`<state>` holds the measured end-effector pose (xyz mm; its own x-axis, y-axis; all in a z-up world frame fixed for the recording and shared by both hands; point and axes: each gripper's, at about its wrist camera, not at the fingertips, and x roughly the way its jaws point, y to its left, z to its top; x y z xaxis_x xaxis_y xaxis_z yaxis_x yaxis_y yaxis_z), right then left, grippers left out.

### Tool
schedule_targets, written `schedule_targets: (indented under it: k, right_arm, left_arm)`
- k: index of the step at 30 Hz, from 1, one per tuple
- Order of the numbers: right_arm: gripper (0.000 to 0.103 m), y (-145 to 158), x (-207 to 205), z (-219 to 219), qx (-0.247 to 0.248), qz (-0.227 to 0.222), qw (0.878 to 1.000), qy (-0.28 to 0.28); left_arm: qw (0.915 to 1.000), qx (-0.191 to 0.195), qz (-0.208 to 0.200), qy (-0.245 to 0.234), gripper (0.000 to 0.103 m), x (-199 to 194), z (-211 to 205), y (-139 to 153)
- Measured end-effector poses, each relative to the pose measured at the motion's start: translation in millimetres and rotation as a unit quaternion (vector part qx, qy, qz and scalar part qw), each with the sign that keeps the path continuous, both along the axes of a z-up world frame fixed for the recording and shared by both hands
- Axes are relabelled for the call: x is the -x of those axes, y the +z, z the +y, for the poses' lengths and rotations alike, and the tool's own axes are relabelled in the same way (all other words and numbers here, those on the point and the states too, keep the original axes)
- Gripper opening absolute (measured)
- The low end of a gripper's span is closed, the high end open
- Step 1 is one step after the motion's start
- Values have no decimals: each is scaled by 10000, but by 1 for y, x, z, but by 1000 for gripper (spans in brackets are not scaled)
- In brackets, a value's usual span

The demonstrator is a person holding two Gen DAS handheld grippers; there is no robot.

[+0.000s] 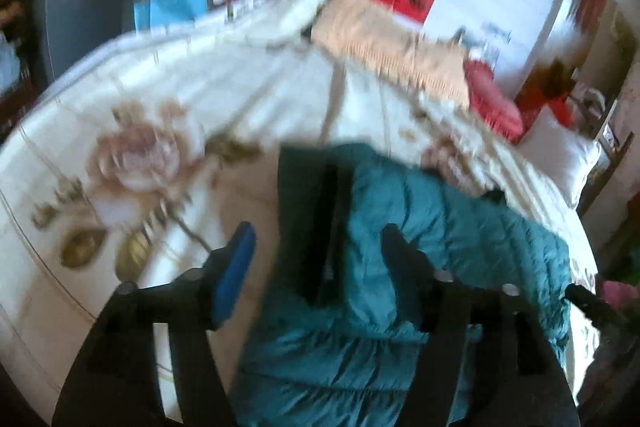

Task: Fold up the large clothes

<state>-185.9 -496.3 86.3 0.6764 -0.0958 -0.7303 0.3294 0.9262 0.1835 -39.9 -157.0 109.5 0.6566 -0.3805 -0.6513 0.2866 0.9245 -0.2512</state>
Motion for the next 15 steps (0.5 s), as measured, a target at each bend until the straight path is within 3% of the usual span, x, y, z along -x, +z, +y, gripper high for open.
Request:
schedule_targets:
  k: [6, 11, 15]
  right_arm:
    - [75, 14, -18, -6, 306, 1, 9993, -216]
    - [75, -8, -55, -5, 373, 142, 9988, -281]
    - [76, -33, -76, -6, 625, 277, 9972, -296]
  left_arm:
    - [9994, -276, -106, -154, 71, -8, -37, -4]
    - [9917, -1254, 212, -189, 71, -34, -81, -47]
    - [9911, -1321, 126, -131, 92, -41, -83, -67]
